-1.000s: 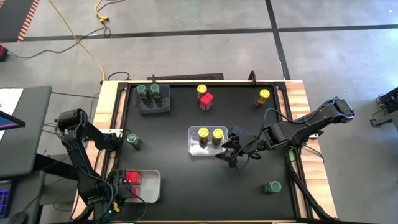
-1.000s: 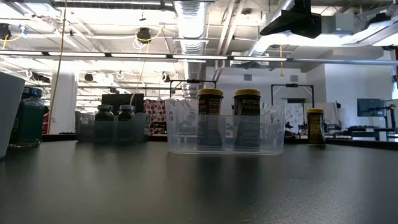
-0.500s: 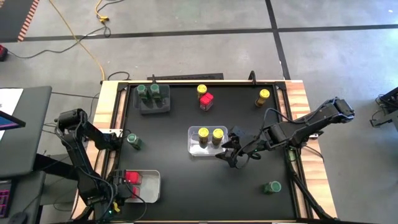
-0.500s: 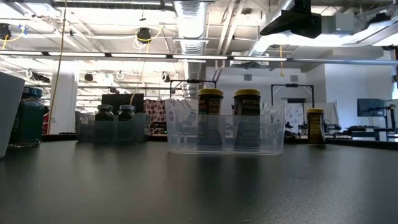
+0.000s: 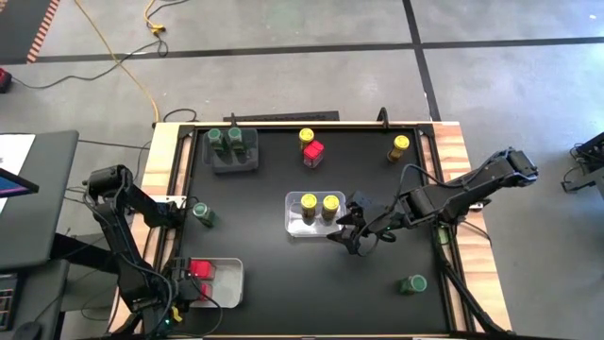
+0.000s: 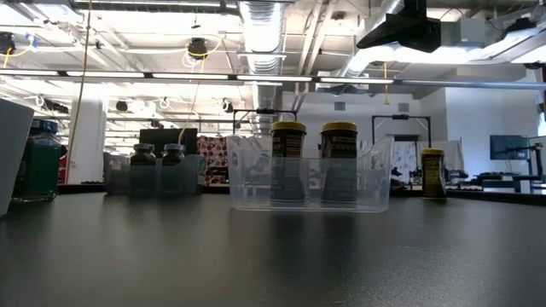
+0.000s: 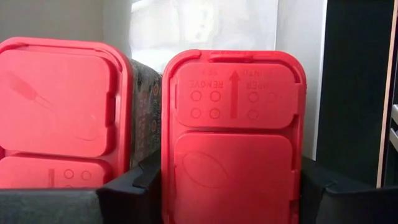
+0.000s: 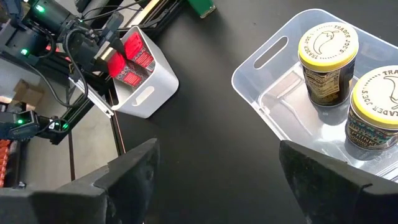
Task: Sort spices by type
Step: Put the red seasoning can into the gray bin
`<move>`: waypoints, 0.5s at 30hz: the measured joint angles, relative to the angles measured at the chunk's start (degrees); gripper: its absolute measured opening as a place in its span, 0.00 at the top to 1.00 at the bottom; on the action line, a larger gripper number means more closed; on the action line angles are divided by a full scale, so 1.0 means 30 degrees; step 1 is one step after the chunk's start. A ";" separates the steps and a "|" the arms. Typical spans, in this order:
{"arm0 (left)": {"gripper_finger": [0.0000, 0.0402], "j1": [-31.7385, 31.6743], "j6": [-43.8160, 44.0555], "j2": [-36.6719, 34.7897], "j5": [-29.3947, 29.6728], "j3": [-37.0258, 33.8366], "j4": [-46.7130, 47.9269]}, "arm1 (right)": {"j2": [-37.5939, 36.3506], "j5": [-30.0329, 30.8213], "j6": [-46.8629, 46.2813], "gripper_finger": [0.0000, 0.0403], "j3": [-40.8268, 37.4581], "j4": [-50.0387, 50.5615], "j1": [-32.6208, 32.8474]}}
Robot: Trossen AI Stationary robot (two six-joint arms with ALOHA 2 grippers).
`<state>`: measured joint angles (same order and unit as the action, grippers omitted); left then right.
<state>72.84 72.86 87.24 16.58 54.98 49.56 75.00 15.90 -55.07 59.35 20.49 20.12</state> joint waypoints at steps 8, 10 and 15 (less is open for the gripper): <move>0.49 0.0000 0.0007 0.0000 0.0000 0.0000 0.0000 | 0.0000 -0.0003 0.0000 0.11 0.0000 -0.0002 0.0007; 0.49 0.0000 0.0006 0.0000 0.0000 0.0000 0.0000 | 0.0000 0.0000 0.0000 0.11 0.0000 0.0000 0.0007; 0.47 0.0000 0.0007 0.0001 -0.0008 0.0000 0.0030 | 0.0000 -0.0007 0.0000 0.11 0.0000 -0.0001 0.0001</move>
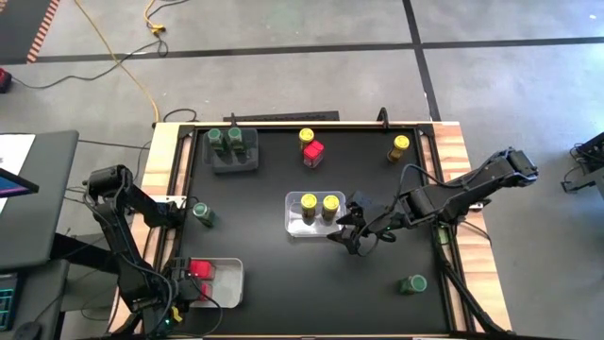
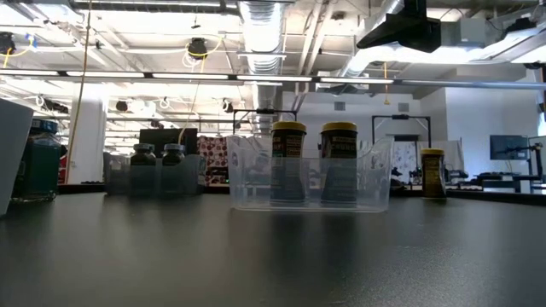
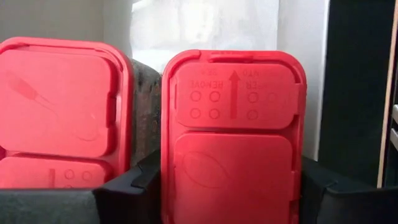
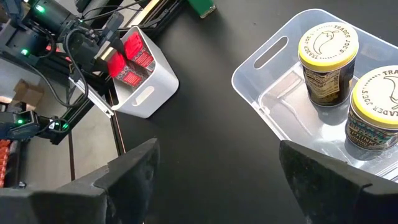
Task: Sort spices by type
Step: Put the red seasoning can into the gray bin
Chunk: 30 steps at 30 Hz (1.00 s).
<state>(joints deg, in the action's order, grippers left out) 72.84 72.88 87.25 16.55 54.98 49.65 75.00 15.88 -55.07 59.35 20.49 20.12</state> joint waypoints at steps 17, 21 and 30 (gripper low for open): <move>0.46 0.0000 -0.0131 0.0006 0.0001 0.0000 -0.0016 | 0.0000 0.0000 0.0000 0.11 0.0000 -0.0006 0.0003; 0.46 0.0000 -0.0259 0.0006 0.0001 0.0000 -0.0020 | 0.0000 0.0000 0.0000 0.11 0.0000 -0.0006 0.0003; 0.44 0.0000 -0.0576 0.0006 0.0001 0.0000 -0.0023 | 0.0000 0.0000 0.0000 0.11 0.0000 -0.0006 0.0006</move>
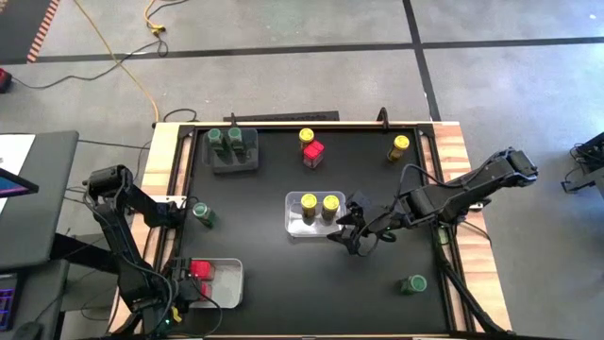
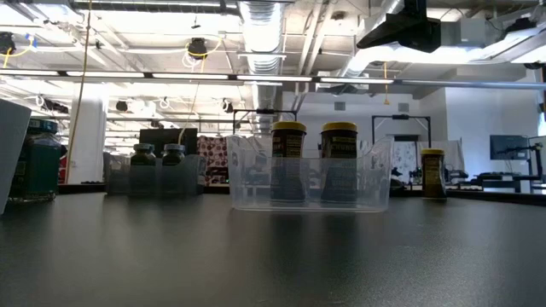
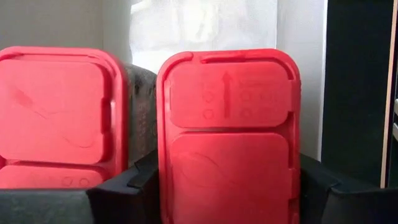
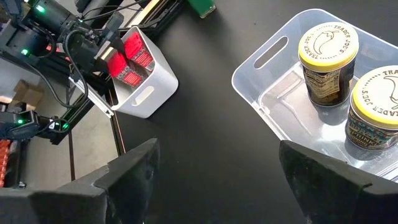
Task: Sort spices by type
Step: Put the red seasoning can into the gray bin
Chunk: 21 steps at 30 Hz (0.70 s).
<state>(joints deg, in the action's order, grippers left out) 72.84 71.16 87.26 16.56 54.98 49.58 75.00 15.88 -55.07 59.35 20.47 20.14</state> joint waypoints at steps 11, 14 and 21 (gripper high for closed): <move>0.28 -0.0007 -0.0285 -0.0007 -0.0281 0.0007 -0.0022 | 0.0000 0.0000 0.0004 0.11 0.0000 0.0000 -0.0002; 0.28 -0.0007 -0.0423 -0.0015 -0.0357 0.0007 -0.0029 | 0.0000 0.0000 0.0000 0.11 0.0000 0.0000 -0.0003; 0.28 -0.0004 0.0007 -0.0015 -0.0441 0.0374 0.0302 | 0.0000 0.0000 0.0000 0.11 0.0000 0.0000 0.0000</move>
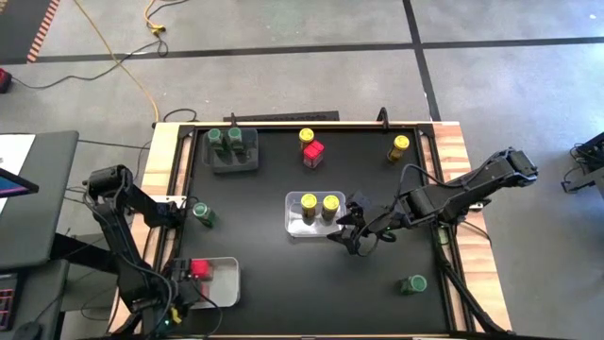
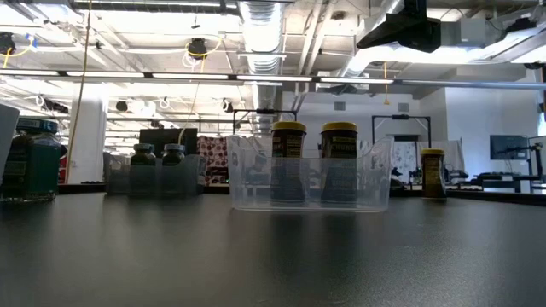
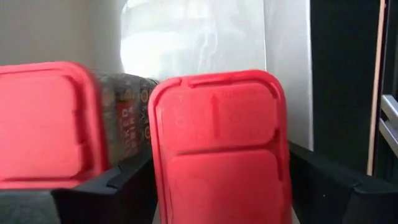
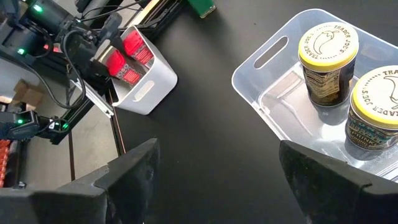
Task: Sort spices by type
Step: Put the red seasoning can into the gray bin, then put the yellow seasoning bottle into the transparent bin
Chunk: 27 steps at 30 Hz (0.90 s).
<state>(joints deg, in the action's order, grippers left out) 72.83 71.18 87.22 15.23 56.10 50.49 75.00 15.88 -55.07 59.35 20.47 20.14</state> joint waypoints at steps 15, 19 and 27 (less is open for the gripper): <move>0.29 0.0004 0.0887 0.0000 0.0004 0.3038 0.2823 | 0.0000 0.0000 0.0000 0.11 0.0000 0.0013 -0.0004; 0.29 0.0004 0.1226 0.0000 0.0010 0.4163 0.4849 | 0.0000 0.0000 0.0003 0.11 0.0000 0.0015 -0.0003; 0.29 -0.0117 0.1225 0.0000 0.0025 0.7455 1.0308 | 0.0000 0.0000 0.0000 0.11 0.0000 0.0015 0.0000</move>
<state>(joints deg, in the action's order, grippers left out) 72.48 74.85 87.22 15.31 78.47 81.41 75.00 15.88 -55.07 59.35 20.51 20.14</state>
